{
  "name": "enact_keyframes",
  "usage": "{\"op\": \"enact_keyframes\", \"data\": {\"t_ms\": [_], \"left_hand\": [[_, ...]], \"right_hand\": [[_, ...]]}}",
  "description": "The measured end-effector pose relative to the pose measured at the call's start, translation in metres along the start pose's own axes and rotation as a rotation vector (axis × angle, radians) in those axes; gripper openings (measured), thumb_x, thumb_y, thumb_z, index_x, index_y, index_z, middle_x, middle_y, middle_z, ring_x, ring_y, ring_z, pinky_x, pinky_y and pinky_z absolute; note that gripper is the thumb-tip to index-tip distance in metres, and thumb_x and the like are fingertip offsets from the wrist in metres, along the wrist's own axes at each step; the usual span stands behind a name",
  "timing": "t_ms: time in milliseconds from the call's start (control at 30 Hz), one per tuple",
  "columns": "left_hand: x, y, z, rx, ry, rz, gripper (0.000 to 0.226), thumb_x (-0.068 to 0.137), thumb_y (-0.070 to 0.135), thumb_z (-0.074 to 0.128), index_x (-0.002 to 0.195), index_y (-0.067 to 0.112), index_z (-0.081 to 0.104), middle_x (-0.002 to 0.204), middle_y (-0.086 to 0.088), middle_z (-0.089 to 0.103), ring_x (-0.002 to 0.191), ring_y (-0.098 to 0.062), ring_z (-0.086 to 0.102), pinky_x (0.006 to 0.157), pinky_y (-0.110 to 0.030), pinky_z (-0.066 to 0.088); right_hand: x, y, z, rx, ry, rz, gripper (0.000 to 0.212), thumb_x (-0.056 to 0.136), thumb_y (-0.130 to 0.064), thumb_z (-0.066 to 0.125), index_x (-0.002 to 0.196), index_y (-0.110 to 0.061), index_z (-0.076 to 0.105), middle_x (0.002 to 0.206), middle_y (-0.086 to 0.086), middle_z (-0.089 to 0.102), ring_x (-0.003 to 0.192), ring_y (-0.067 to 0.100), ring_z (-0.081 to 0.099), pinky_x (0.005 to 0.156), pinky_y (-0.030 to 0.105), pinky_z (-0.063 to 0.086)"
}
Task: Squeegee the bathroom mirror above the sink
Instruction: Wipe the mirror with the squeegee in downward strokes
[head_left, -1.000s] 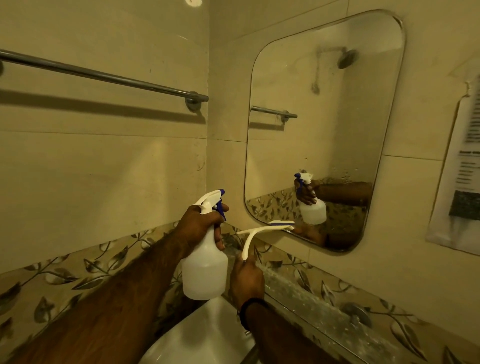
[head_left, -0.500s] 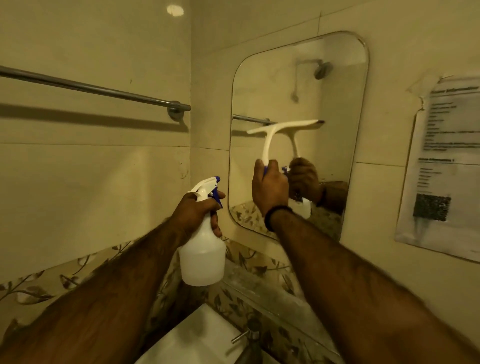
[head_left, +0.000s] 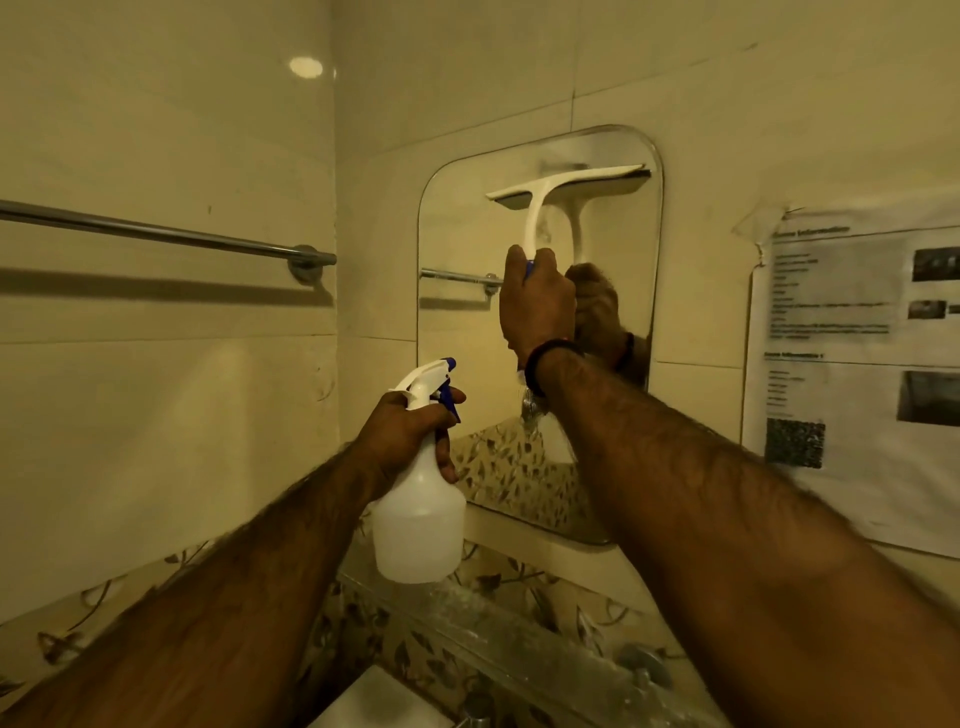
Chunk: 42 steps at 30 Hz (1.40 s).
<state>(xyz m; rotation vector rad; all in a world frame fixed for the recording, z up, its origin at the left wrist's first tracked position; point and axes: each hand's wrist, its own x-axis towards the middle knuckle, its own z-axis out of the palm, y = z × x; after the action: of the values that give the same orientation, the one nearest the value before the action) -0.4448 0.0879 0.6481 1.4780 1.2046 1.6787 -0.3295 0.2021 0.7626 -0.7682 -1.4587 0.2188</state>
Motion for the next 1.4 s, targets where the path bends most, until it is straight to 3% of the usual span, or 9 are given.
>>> {"op": "enact_keyframes", "data": {"t_ms": [167, 533, 733, 867, 1000, 1200, 1267, 1400], "left_hand": [[0.005, 0.0, -0.002, -0.004, -0.014, 0.006, 0.028, 0.091, -0.002, 0.049, 0.116, 0.002, 0.059, 0.053, -0.018, 0.052, 0.046, -0.031, 0.052, 0.058, -0.043, 0.056], [0.004, -0.009, -0.005, 0.031, -0.005, -0.013, 0.028, 0.091, -0.001, 0.05, 0.116, 0.005, 0.06, 0.05, -0.017, 0.054, 0.044, -0.032, 0.056, 0.055, -0.042, 0.057], [0.0, -0.01, 0.0, 0.051, -0.004, -0.012, 0.028, 0.09, 0.0, 0.05, 0.115, 0.004, 0.06, 0.049, -0.016, 0.054, 0.043, -0.032, 0.057, 0.053, -0.04, 0.057], [-0.005, -0.011, 0.002, 0.032, 0.001, -0.026, 0.028, 0.09, -0.002, 0.049, 0.116, 0.002, 0.059, 0.05, -0.017, 0.053, 0.045, -0.032, 0.054, 0.053, -0.04, 0.056], [-0.009, -0.012, 0.002, 0.006, 0.004, -0.034, 0.029, 0.09, -0.003, 0.049, 0.116, 0.0, 0.059, 0.052, -0.018, 0.051, 0.045, -0.031, 0.051, 0.055, -0.041, 0.054], [-0.014, -0.015, 0.0, 0.038, 0.005, -0.03, 0.029, 0.09, -0.002, 0.05, 0.117, 0.002, 0.059, 0.051, -0.015, 0.054, 0.043, -0.031, 0.054, 0.054, -0.04, 0.055], [-0.016, -0.016, -0.001, 0.053, 0.008, -0.029, 0.028, 0.09, -0.002, 0.05, 0.117, 0.002, 0.059, 0.049, -0.015, 0.055, 0.043, -0.031, 0.055, 0.054, -0.04, 0.055], [-0.018, -0.019, -0.002, 0.05, 0.008, -0.038, 0.028, 0.091, -0.001, 0.051, 0.117, 0.003, 0.06, 0.051, -0.015, 0.055, 0.044, -0.031, 0.055, 0.058, -0.043, 0.056]], "right_hand": [[0.018, -0.011, -0.002, 0.016, 0.008, -0.001, 0.043, 0.1, -0.048, 0.035, 0.112, -0.011, 0.052, 0.068, -0.006, 0.049, 0.068, 0.022, 0.062, 0.064, 0.046, 0.059], [0.002, 0.006, 0.001, 0.035, 0.031, 0.037, 0.045, 0.099, -0.05, 0.034, 0.113, -0.011, 0.053, 0.071, -0.004, 0.051, 0.071, 0.023, 0.062, 0.066, 0.047, 0.058], [-0.035, 0.032, 0.002, 0.03, 0.002, 0.062, 0.046, 0.099, -0.052, 0.034, 0.109, -0.012, 0.053, 0.069, -0.005, 0.051, 0.069, 0.022, 0.06, 0.059, 0.034, 0.05], [-0.062, 0.047, 0.002, 0.001, -0.036, 0.093, 0.046, 0.099, -0.051, 0.032, 0.113, -0.012, 0.052, 0.08, 0.003, 0.057, 0.071, 0.021, 0.06, 0.06, 0.032, 0.05], [-0.088, 0.061, 0.003, -0.02, -0.046, 0.14, 0.043, 0.1, -0.05, 0.034, 0.114, -0.014, 0.052, 0.071, -0.005, 0.049, 0.059, 0.007, 0.049, 0.046, 0.021, 0.031], [-0.123, 0.075, 0.0, 0.004, -0.109, 0.178, 0.04, 0.1, -0.048, 0.034, 0.116, -0.016, 0.049, 0.075, -0.001, 0.055, 0.067, 0.017, 0.059, 0.058, 0.034, 0.054], [-0.135, 0.081, 0.001, -0.004, -0.117, 0.185, 0.038, 0.1, -0.049, 0.034, 0.115, -0.018, 0.05, 0.081, 0.0, 0.056, 0.071, 0.017, 0.058, 0.061, 0.033, 0.052], [-0.162, 0.093, 0.0, -0.026, -0.137, 0.193, 0.02, 0.1, -0.049, 0.035, 0.095, -0.03, 0.042, 0.072, -0.011, 0.048, 0.062, 0.005, 0.048, 0.05, 0.018, 0.037]]}}
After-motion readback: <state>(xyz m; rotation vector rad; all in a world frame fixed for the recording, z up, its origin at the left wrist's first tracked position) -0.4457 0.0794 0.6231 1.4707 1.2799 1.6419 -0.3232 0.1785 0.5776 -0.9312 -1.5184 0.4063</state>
